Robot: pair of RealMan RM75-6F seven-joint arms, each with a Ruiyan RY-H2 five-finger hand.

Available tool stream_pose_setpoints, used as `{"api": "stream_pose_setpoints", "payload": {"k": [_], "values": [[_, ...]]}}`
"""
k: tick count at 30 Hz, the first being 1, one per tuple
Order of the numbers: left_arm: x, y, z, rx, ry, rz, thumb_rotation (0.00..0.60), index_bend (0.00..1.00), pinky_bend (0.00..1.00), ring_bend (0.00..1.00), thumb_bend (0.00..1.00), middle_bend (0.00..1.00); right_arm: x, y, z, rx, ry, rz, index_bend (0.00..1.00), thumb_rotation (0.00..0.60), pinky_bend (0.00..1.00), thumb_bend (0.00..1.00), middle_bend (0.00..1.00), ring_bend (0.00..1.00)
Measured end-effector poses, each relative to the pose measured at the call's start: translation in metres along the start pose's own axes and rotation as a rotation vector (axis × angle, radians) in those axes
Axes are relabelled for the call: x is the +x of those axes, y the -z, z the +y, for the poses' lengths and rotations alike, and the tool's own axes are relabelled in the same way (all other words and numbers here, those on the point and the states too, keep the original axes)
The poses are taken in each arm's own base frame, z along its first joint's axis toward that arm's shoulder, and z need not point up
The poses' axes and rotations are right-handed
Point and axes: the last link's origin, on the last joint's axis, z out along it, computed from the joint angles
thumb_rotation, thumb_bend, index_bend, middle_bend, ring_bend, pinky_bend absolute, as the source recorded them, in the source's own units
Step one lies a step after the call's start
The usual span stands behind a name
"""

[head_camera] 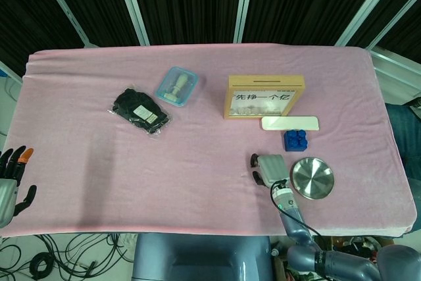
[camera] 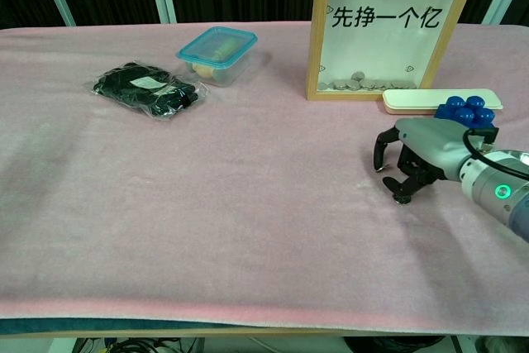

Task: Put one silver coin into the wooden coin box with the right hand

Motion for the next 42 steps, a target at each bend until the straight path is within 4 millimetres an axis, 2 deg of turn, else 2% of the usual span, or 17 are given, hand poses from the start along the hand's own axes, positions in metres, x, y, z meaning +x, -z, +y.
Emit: {"api": "stream_pose_setpoints", "payload": {"k": [12,42], "values": [[-0.0002,0.0002,-0.0003,0.002,-0.001,-0.001,0.600,0.07,0.00,0.03,0.40,0.04,0.0020,-0.0062,-0.0036,0.005,-0.023,0.012,0.53,0.600,1.00,0.36,0.97,1.00],[-0.0017,0.0011,0.0000,0.006,0.000,-0.014,0.600,0.07,0.00,0.03,0.40,0.05,0.0090,-0.0047,0.0020,-0.005,-0.010,0.021,0.56,0.600,1.00,0.36,0.97,1.00]]}}
